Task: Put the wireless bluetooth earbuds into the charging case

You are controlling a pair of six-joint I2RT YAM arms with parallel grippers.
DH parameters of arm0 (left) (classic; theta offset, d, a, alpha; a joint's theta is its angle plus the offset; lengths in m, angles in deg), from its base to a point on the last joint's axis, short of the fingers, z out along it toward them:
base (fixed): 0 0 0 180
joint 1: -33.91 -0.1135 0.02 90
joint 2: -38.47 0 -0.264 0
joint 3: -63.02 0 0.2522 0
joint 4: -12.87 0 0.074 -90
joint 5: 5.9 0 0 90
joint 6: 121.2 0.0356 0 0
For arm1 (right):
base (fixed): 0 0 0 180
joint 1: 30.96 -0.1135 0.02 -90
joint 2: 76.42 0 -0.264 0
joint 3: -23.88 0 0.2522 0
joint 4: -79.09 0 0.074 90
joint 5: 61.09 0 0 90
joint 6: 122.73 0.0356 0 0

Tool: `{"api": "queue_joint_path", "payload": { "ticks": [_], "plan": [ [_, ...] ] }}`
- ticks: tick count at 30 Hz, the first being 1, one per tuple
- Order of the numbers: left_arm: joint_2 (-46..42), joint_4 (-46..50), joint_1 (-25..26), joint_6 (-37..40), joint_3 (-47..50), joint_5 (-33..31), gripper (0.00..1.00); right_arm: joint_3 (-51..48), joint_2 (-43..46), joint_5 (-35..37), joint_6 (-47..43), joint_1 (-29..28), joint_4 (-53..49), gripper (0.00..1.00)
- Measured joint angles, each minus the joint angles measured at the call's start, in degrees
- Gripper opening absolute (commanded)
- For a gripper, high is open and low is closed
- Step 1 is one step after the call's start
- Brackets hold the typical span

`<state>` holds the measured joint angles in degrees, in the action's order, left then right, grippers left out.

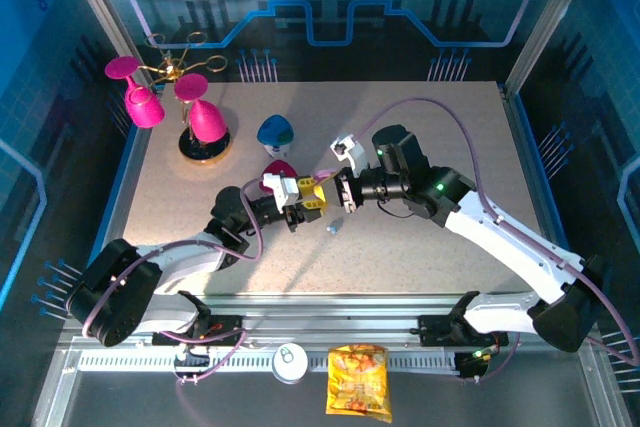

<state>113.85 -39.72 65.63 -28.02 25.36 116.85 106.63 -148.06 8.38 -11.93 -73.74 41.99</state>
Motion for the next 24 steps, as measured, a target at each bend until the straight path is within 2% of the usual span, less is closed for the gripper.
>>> {"api": "queue_joint_path", "payload": {
  "ticks": [24],
  "plan": [
    [-2.64,2.32,-0.09,-0.04,0.61,-1.57,0.32,-0.07,-0.74,0.15,0.83,0.63,2.6,0.1]
  ]
}}
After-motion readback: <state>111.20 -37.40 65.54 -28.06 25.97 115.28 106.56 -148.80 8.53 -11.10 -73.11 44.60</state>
